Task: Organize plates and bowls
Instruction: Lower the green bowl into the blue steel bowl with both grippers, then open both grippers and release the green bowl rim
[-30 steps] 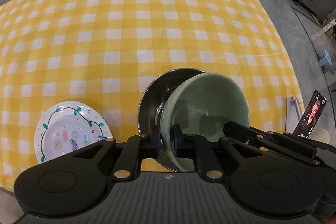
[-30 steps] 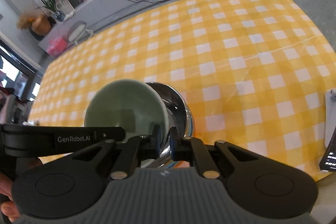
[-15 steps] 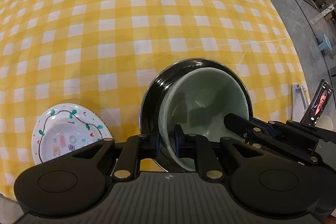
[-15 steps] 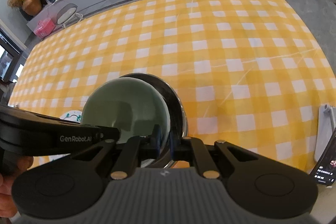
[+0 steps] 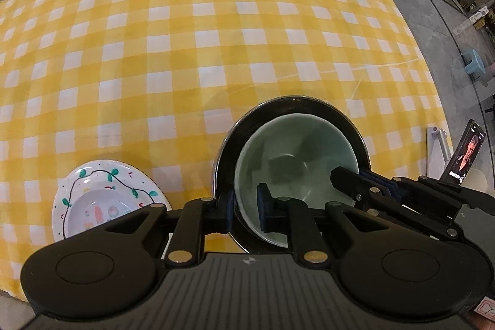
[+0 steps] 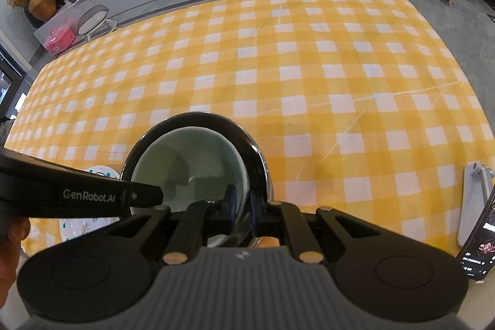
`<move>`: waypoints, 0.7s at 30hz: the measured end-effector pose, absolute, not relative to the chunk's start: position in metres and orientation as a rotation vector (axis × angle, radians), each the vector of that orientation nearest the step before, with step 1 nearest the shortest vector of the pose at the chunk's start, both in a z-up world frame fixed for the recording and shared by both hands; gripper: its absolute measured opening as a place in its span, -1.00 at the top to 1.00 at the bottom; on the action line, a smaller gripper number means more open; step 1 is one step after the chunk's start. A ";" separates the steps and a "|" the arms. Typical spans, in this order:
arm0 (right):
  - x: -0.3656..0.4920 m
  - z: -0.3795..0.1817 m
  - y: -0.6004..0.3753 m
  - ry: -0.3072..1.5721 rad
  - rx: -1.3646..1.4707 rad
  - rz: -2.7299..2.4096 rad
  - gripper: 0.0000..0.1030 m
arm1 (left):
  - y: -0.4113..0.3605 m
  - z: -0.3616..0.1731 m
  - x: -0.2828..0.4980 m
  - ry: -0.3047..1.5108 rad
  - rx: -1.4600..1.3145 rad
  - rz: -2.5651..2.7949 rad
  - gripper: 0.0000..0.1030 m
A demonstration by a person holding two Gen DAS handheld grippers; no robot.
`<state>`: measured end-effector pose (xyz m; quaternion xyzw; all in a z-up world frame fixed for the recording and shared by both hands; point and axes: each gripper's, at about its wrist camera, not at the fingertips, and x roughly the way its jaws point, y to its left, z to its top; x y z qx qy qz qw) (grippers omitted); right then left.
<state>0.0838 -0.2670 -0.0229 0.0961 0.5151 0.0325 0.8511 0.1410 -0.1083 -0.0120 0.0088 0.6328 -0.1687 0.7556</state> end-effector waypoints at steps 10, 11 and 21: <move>0.075 0.001 -0.273 0.978 0.228 0.067 0.36 | -0.108 0.015 0.135 1.235 0.051 -0.398 0.32; 0.073 0.003 -0.275 0.955 0.232 0.067 0.23 | -0.109 0.019 0.132 1.199 0.070 -0.400 0.27; 0.063 -0.003 -0.304 0.792 0.345 0.047 -0.43 | -0.091 0.029 0.101 0.958 0.069 -0.386 -0.40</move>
